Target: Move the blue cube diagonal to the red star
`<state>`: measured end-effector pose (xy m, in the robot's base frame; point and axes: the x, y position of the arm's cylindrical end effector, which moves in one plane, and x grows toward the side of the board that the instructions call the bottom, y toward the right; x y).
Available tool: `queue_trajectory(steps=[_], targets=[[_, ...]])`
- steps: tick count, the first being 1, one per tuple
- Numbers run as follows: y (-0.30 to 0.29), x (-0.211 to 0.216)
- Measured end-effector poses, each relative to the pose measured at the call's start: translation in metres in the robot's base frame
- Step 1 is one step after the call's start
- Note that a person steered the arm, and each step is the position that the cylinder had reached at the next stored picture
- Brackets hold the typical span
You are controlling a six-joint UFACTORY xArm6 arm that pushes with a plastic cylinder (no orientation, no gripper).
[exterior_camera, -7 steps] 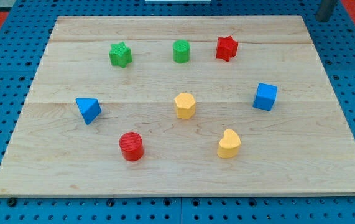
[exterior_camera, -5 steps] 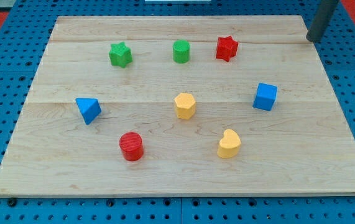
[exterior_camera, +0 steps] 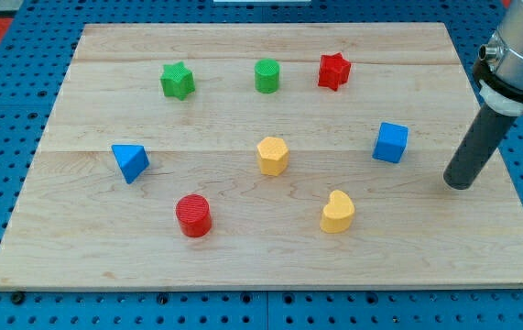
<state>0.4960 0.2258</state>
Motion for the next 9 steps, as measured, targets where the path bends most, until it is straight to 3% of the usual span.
queue_trajectory(steps=[1,2,3,4,5,8,9], targets=[[-0.016,0.015],[-0.078,0.006],[-0.092,-0.001],[-0.068,-0.02],[-0.052,-0.012],[-0.091,-0.14],[-0.091,-0.16]])
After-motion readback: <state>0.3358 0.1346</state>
